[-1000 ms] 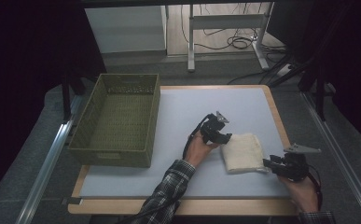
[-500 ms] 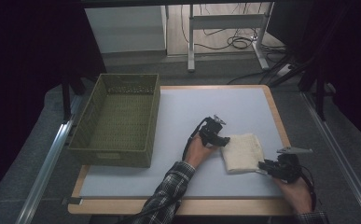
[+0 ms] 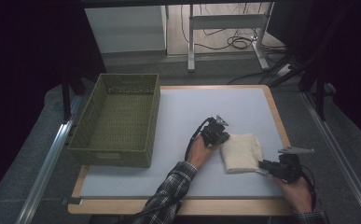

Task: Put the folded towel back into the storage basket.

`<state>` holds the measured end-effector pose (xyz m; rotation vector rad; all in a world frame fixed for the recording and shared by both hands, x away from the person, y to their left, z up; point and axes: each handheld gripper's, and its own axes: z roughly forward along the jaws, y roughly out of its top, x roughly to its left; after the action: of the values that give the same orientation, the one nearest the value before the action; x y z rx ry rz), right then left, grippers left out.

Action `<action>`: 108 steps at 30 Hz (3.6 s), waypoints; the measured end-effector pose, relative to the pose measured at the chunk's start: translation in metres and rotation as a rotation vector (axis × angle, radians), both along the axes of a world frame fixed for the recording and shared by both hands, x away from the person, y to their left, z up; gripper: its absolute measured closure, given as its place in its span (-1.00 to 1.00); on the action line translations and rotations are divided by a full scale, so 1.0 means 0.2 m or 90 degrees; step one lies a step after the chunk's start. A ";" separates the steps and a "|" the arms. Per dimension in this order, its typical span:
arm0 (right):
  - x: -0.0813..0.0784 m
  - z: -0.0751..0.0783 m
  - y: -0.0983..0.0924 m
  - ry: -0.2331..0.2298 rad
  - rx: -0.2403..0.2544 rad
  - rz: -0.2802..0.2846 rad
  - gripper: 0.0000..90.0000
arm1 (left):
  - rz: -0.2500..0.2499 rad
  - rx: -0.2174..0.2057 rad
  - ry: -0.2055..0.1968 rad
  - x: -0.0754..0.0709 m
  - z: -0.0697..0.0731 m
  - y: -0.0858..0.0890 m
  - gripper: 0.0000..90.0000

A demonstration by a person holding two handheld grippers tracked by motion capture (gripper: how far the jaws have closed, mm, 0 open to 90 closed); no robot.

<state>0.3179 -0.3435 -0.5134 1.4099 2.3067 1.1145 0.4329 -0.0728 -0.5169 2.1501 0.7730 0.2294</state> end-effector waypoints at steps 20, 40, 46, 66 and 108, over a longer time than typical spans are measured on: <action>0.04 0.15 0.15 -0.041 0.028 0.052 0.81 | 0.020 0.038 -0.062 -0.01 0.18 0.16 0.86; 0.15 0.33 0.50 -0.085 0.017 0.117 0.81 | 0.087 0.077 -0.119 -0.02 0.48 0.49 0.85; 0.21 0.39 0.63 -0.092 0.017 0.135 0.81 | 0.108 0.092 -0.138 -0.01 0.56 0.63 0.85; 0.38 0.51 1.05 -0.094 0.028 0.186 0.81 | 0.183 0.130 -0.170 0.07 0.68 0.97 0.85; 0.45 0.49 1.94 -0.075 0.040 0.286 0.80 | 0.341 0.185 -0.178 -0.04 0.70 1.71 0.85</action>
<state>0.4078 0.0444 -0.4162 0.8300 2.5893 1.3534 0.4242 0.2695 -0.3759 2.0648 1.1919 0.9484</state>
